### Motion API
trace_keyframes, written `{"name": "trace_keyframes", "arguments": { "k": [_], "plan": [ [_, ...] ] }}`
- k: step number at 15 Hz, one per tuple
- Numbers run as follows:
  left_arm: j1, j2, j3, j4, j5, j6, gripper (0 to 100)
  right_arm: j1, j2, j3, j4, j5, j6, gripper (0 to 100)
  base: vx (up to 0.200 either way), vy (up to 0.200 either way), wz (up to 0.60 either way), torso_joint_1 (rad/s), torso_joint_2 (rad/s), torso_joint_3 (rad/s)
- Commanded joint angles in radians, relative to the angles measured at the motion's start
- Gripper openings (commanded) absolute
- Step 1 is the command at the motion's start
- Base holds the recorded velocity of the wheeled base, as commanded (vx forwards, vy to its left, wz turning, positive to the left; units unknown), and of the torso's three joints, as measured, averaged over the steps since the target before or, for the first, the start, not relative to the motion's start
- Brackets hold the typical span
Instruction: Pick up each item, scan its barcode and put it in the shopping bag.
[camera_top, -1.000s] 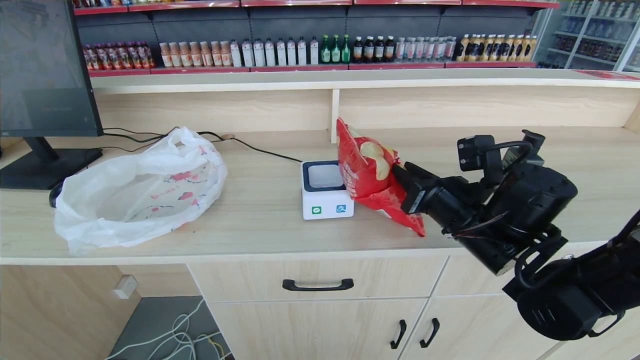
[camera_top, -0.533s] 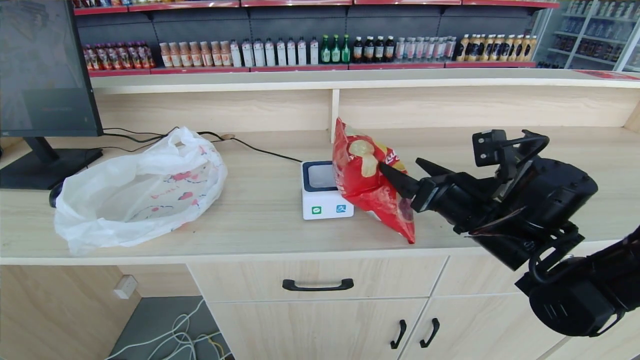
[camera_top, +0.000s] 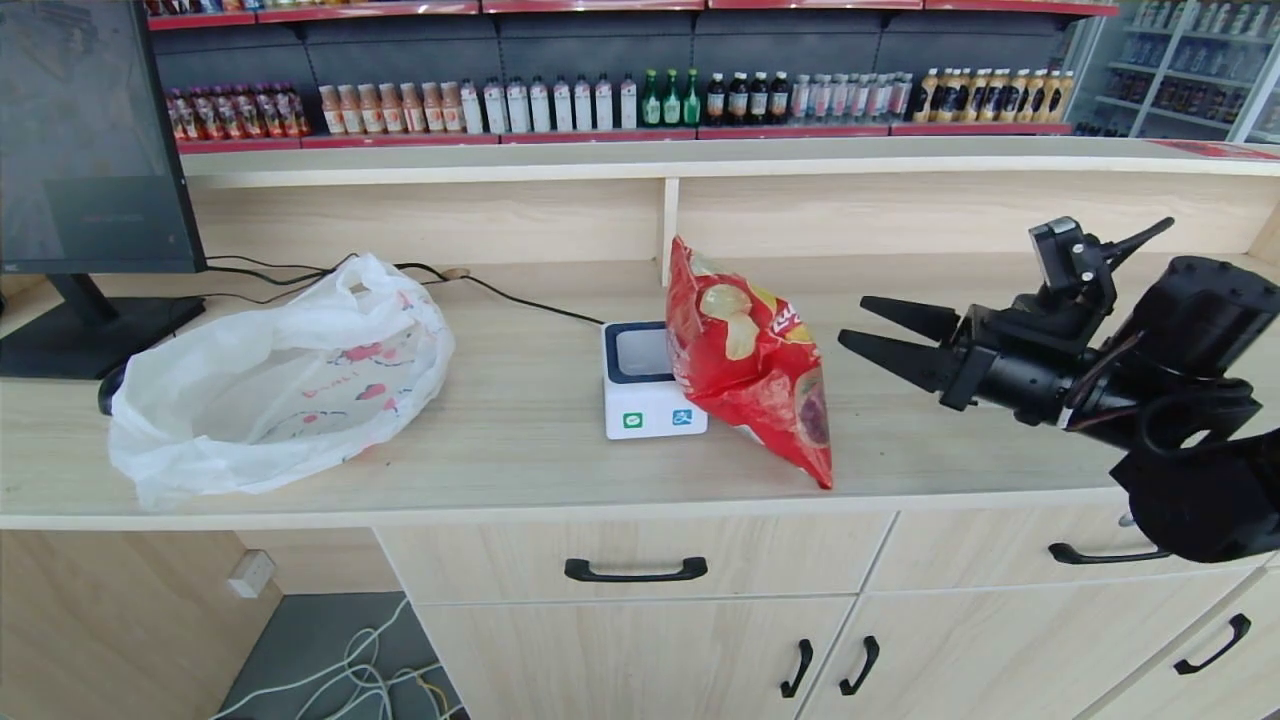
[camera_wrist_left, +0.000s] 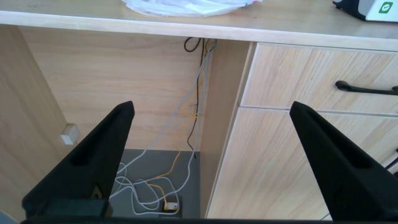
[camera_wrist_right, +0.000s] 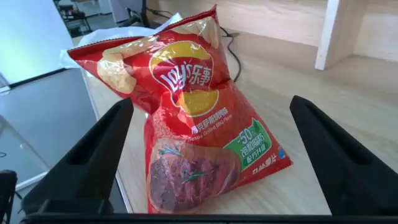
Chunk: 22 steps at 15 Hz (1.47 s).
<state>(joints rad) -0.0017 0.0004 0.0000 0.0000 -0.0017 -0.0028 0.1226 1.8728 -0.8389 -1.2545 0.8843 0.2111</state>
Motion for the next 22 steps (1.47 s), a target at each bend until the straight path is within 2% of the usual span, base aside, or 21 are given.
{"name": "trace_keyframes", "arguments": {
  "k": [1,2,3,12,14,19,22],
  "plan": [
    [0.000,0.000,0.000,0.000,0.000,0.000,100,-0.060,0.054,-0.129,0.046,0.117,0.001,100,0.000,0.000,0.00,0.000,0.00,0.000],
    [0.000,0.000,0.000,0.000,0.000,0.000,100,-0.047,0.077,-0.175,0.067,0.170,0.007,100,0.000,0.000,0.00,0.000,0.00,0.000],
    [0.000,0.000,0.000,0.000,0.000,0.000,100,-0.023,0.091,-0.195,0.069,0.176,0.008,100,0.000,0.000,0.00,0.000,0.00,0.000],
    [0.000,0.000,0.000,0.000,0.000,0.000,100,0.045,0.194,-0.243,0.069,0.167,-0.041,100,0.000,0.000,0.00,0.000,0.00,0.000],
    [0.000,0.000,0.000,0.000,0.000,0.000,100,0.054,0.217,-0.275,0.069,0.133,-0.048,100,0.000,0.000,0.00,0.000,0.00,0.000],
    [0.000,0.000,0.000,0.000,0.000,0.000,100,0.092,0.223,-0.278,0.069,0.128,-0.067,100,0.000,0.000,0.00,0.000,0.00,0.000],
    [0.000,0.000,0.000,0.000,0.000,0.000,100,0.135,0.229,-0.275,0.069,0.079,-0.073,100,0.000,0.000,0.00,0.000,0.00,0.000]
  ]
}}
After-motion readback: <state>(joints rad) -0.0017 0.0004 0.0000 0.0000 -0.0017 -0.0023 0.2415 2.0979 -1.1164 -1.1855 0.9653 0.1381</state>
